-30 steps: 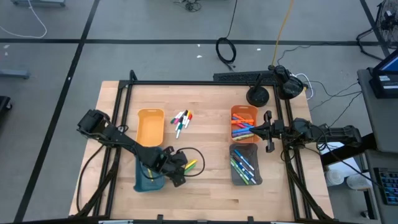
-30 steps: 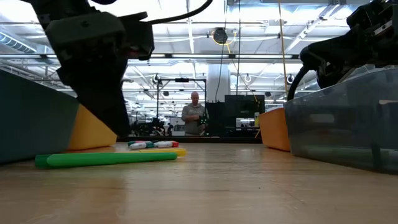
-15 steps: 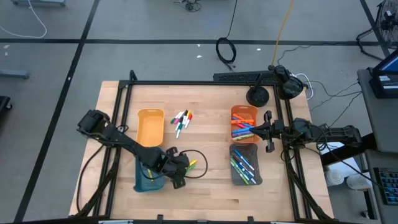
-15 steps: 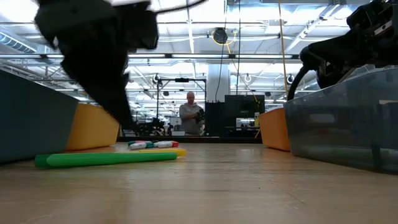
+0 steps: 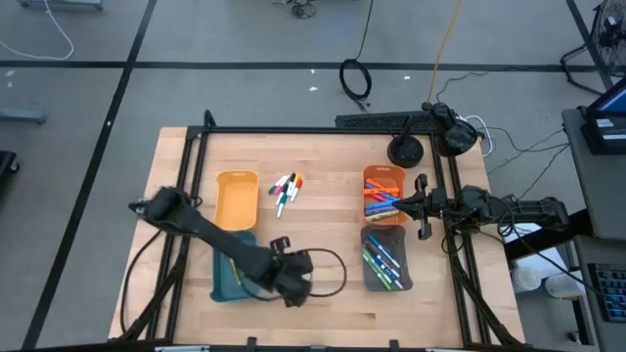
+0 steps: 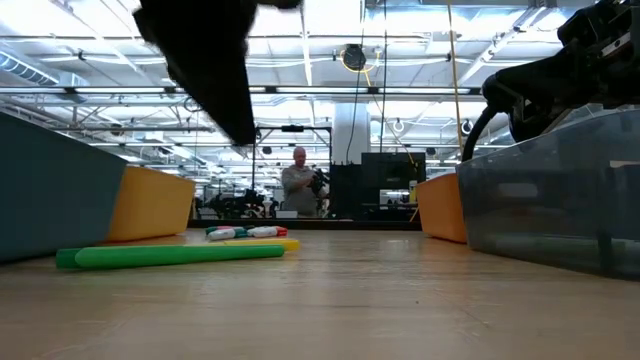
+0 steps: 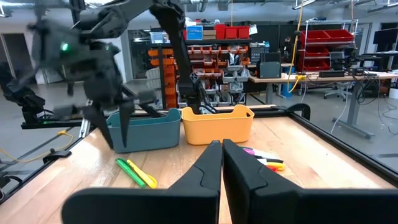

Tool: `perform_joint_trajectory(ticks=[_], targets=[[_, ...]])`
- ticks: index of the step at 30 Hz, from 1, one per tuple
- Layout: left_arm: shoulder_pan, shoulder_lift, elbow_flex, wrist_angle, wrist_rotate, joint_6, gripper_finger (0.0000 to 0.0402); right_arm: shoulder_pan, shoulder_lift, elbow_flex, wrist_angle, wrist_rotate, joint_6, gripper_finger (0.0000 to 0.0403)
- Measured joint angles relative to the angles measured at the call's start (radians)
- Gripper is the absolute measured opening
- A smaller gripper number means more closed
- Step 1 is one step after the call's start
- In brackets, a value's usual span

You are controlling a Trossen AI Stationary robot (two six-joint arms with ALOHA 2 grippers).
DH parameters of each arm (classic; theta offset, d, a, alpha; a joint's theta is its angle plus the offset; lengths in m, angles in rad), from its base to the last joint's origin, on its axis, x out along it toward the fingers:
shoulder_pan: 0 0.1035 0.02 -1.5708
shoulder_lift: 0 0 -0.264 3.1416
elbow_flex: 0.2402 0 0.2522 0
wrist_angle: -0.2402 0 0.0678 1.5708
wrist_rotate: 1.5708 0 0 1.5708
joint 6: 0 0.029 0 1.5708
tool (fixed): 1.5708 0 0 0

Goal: Pick & Place Markers
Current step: Put the yellow pen into the blue bin

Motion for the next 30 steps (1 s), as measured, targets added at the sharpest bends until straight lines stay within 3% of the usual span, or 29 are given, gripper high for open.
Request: perform_joint_trajectory(ticks=[3, 7, 18, 30], targets=[[0.012, 0.096, 0.078, -0.083, 0.076, -0.01, 0.0104, 0.0, 0.0, 0.0, 0.0, 0.0, 0.0, 0.0004], [0.029, 0.16, 0.112, -0.186, 0.095, -0.027, 0.0116, 0.0, 0.0, 0.0, 0.0, 0.0, 0.0, 0.0004], [0.062, 0.152, 0.105, -0.264, 0.12, -0.072, 0.0192, 0.0, 0.0, 0.0, 0.0, 0.0, 0.0, 0.0004], [0.084, 0.159, 0.002, -0.218, 0.175, -0.103, 0.0198, 0.0, 0.001, 0.0, 0.0, 0.0, 0.0, 0.0004]])
